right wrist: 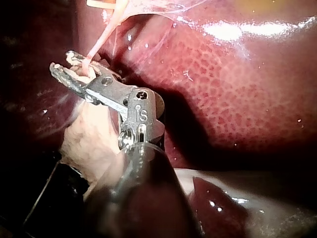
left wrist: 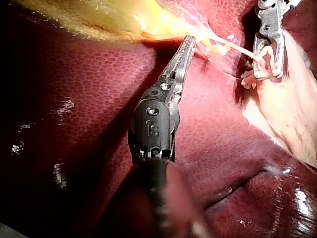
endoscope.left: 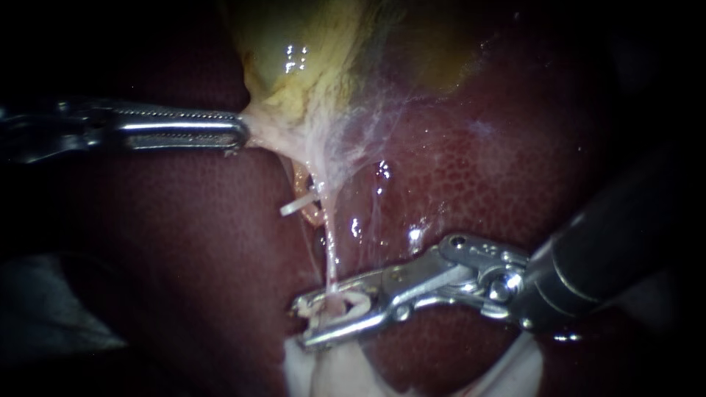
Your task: Clipping first clip right tube
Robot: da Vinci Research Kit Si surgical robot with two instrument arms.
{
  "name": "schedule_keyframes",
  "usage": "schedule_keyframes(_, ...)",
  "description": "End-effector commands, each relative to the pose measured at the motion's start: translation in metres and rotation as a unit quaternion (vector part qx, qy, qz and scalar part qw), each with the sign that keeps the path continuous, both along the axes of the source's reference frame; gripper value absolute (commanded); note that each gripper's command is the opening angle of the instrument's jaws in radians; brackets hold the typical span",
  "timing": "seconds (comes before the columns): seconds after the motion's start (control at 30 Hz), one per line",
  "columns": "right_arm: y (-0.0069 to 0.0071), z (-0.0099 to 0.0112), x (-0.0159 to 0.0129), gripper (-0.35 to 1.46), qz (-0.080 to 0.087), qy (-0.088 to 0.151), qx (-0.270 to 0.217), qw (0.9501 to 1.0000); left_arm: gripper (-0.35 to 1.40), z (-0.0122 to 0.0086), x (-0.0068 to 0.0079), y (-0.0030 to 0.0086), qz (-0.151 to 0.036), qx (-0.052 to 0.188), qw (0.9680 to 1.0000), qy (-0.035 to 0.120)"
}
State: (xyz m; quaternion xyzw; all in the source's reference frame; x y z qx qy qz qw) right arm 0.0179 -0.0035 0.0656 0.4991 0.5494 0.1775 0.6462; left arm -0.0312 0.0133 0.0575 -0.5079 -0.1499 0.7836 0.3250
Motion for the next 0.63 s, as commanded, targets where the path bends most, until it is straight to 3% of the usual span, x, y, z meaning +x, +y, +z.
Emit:
schedule_keyframes(0.03,0.0000,0.0000,-0.0001,-0.13,0.000,-0.002,0.005,1.0000,-0.35,0.0000,0.0000,0.0000,0.000,0.000,1.0000,0.000)
schedule_keyframes(0.13,-0.0001,0.0000,-0.0002,-0.35,-0.001,-0.011,0.024,0.9997,-0.35,0.0000,0.0000,0.0000,0.000,0.000,1.0000,0.000)
schedule_keyframes(0.63,-0.0002,-0.0001,-0.0006,-0.35,0.001,-0.019,0.029,0.9994,-0.35,0.0002,0.0000,0.0002,0.000,0.000,1.0000,0.000)
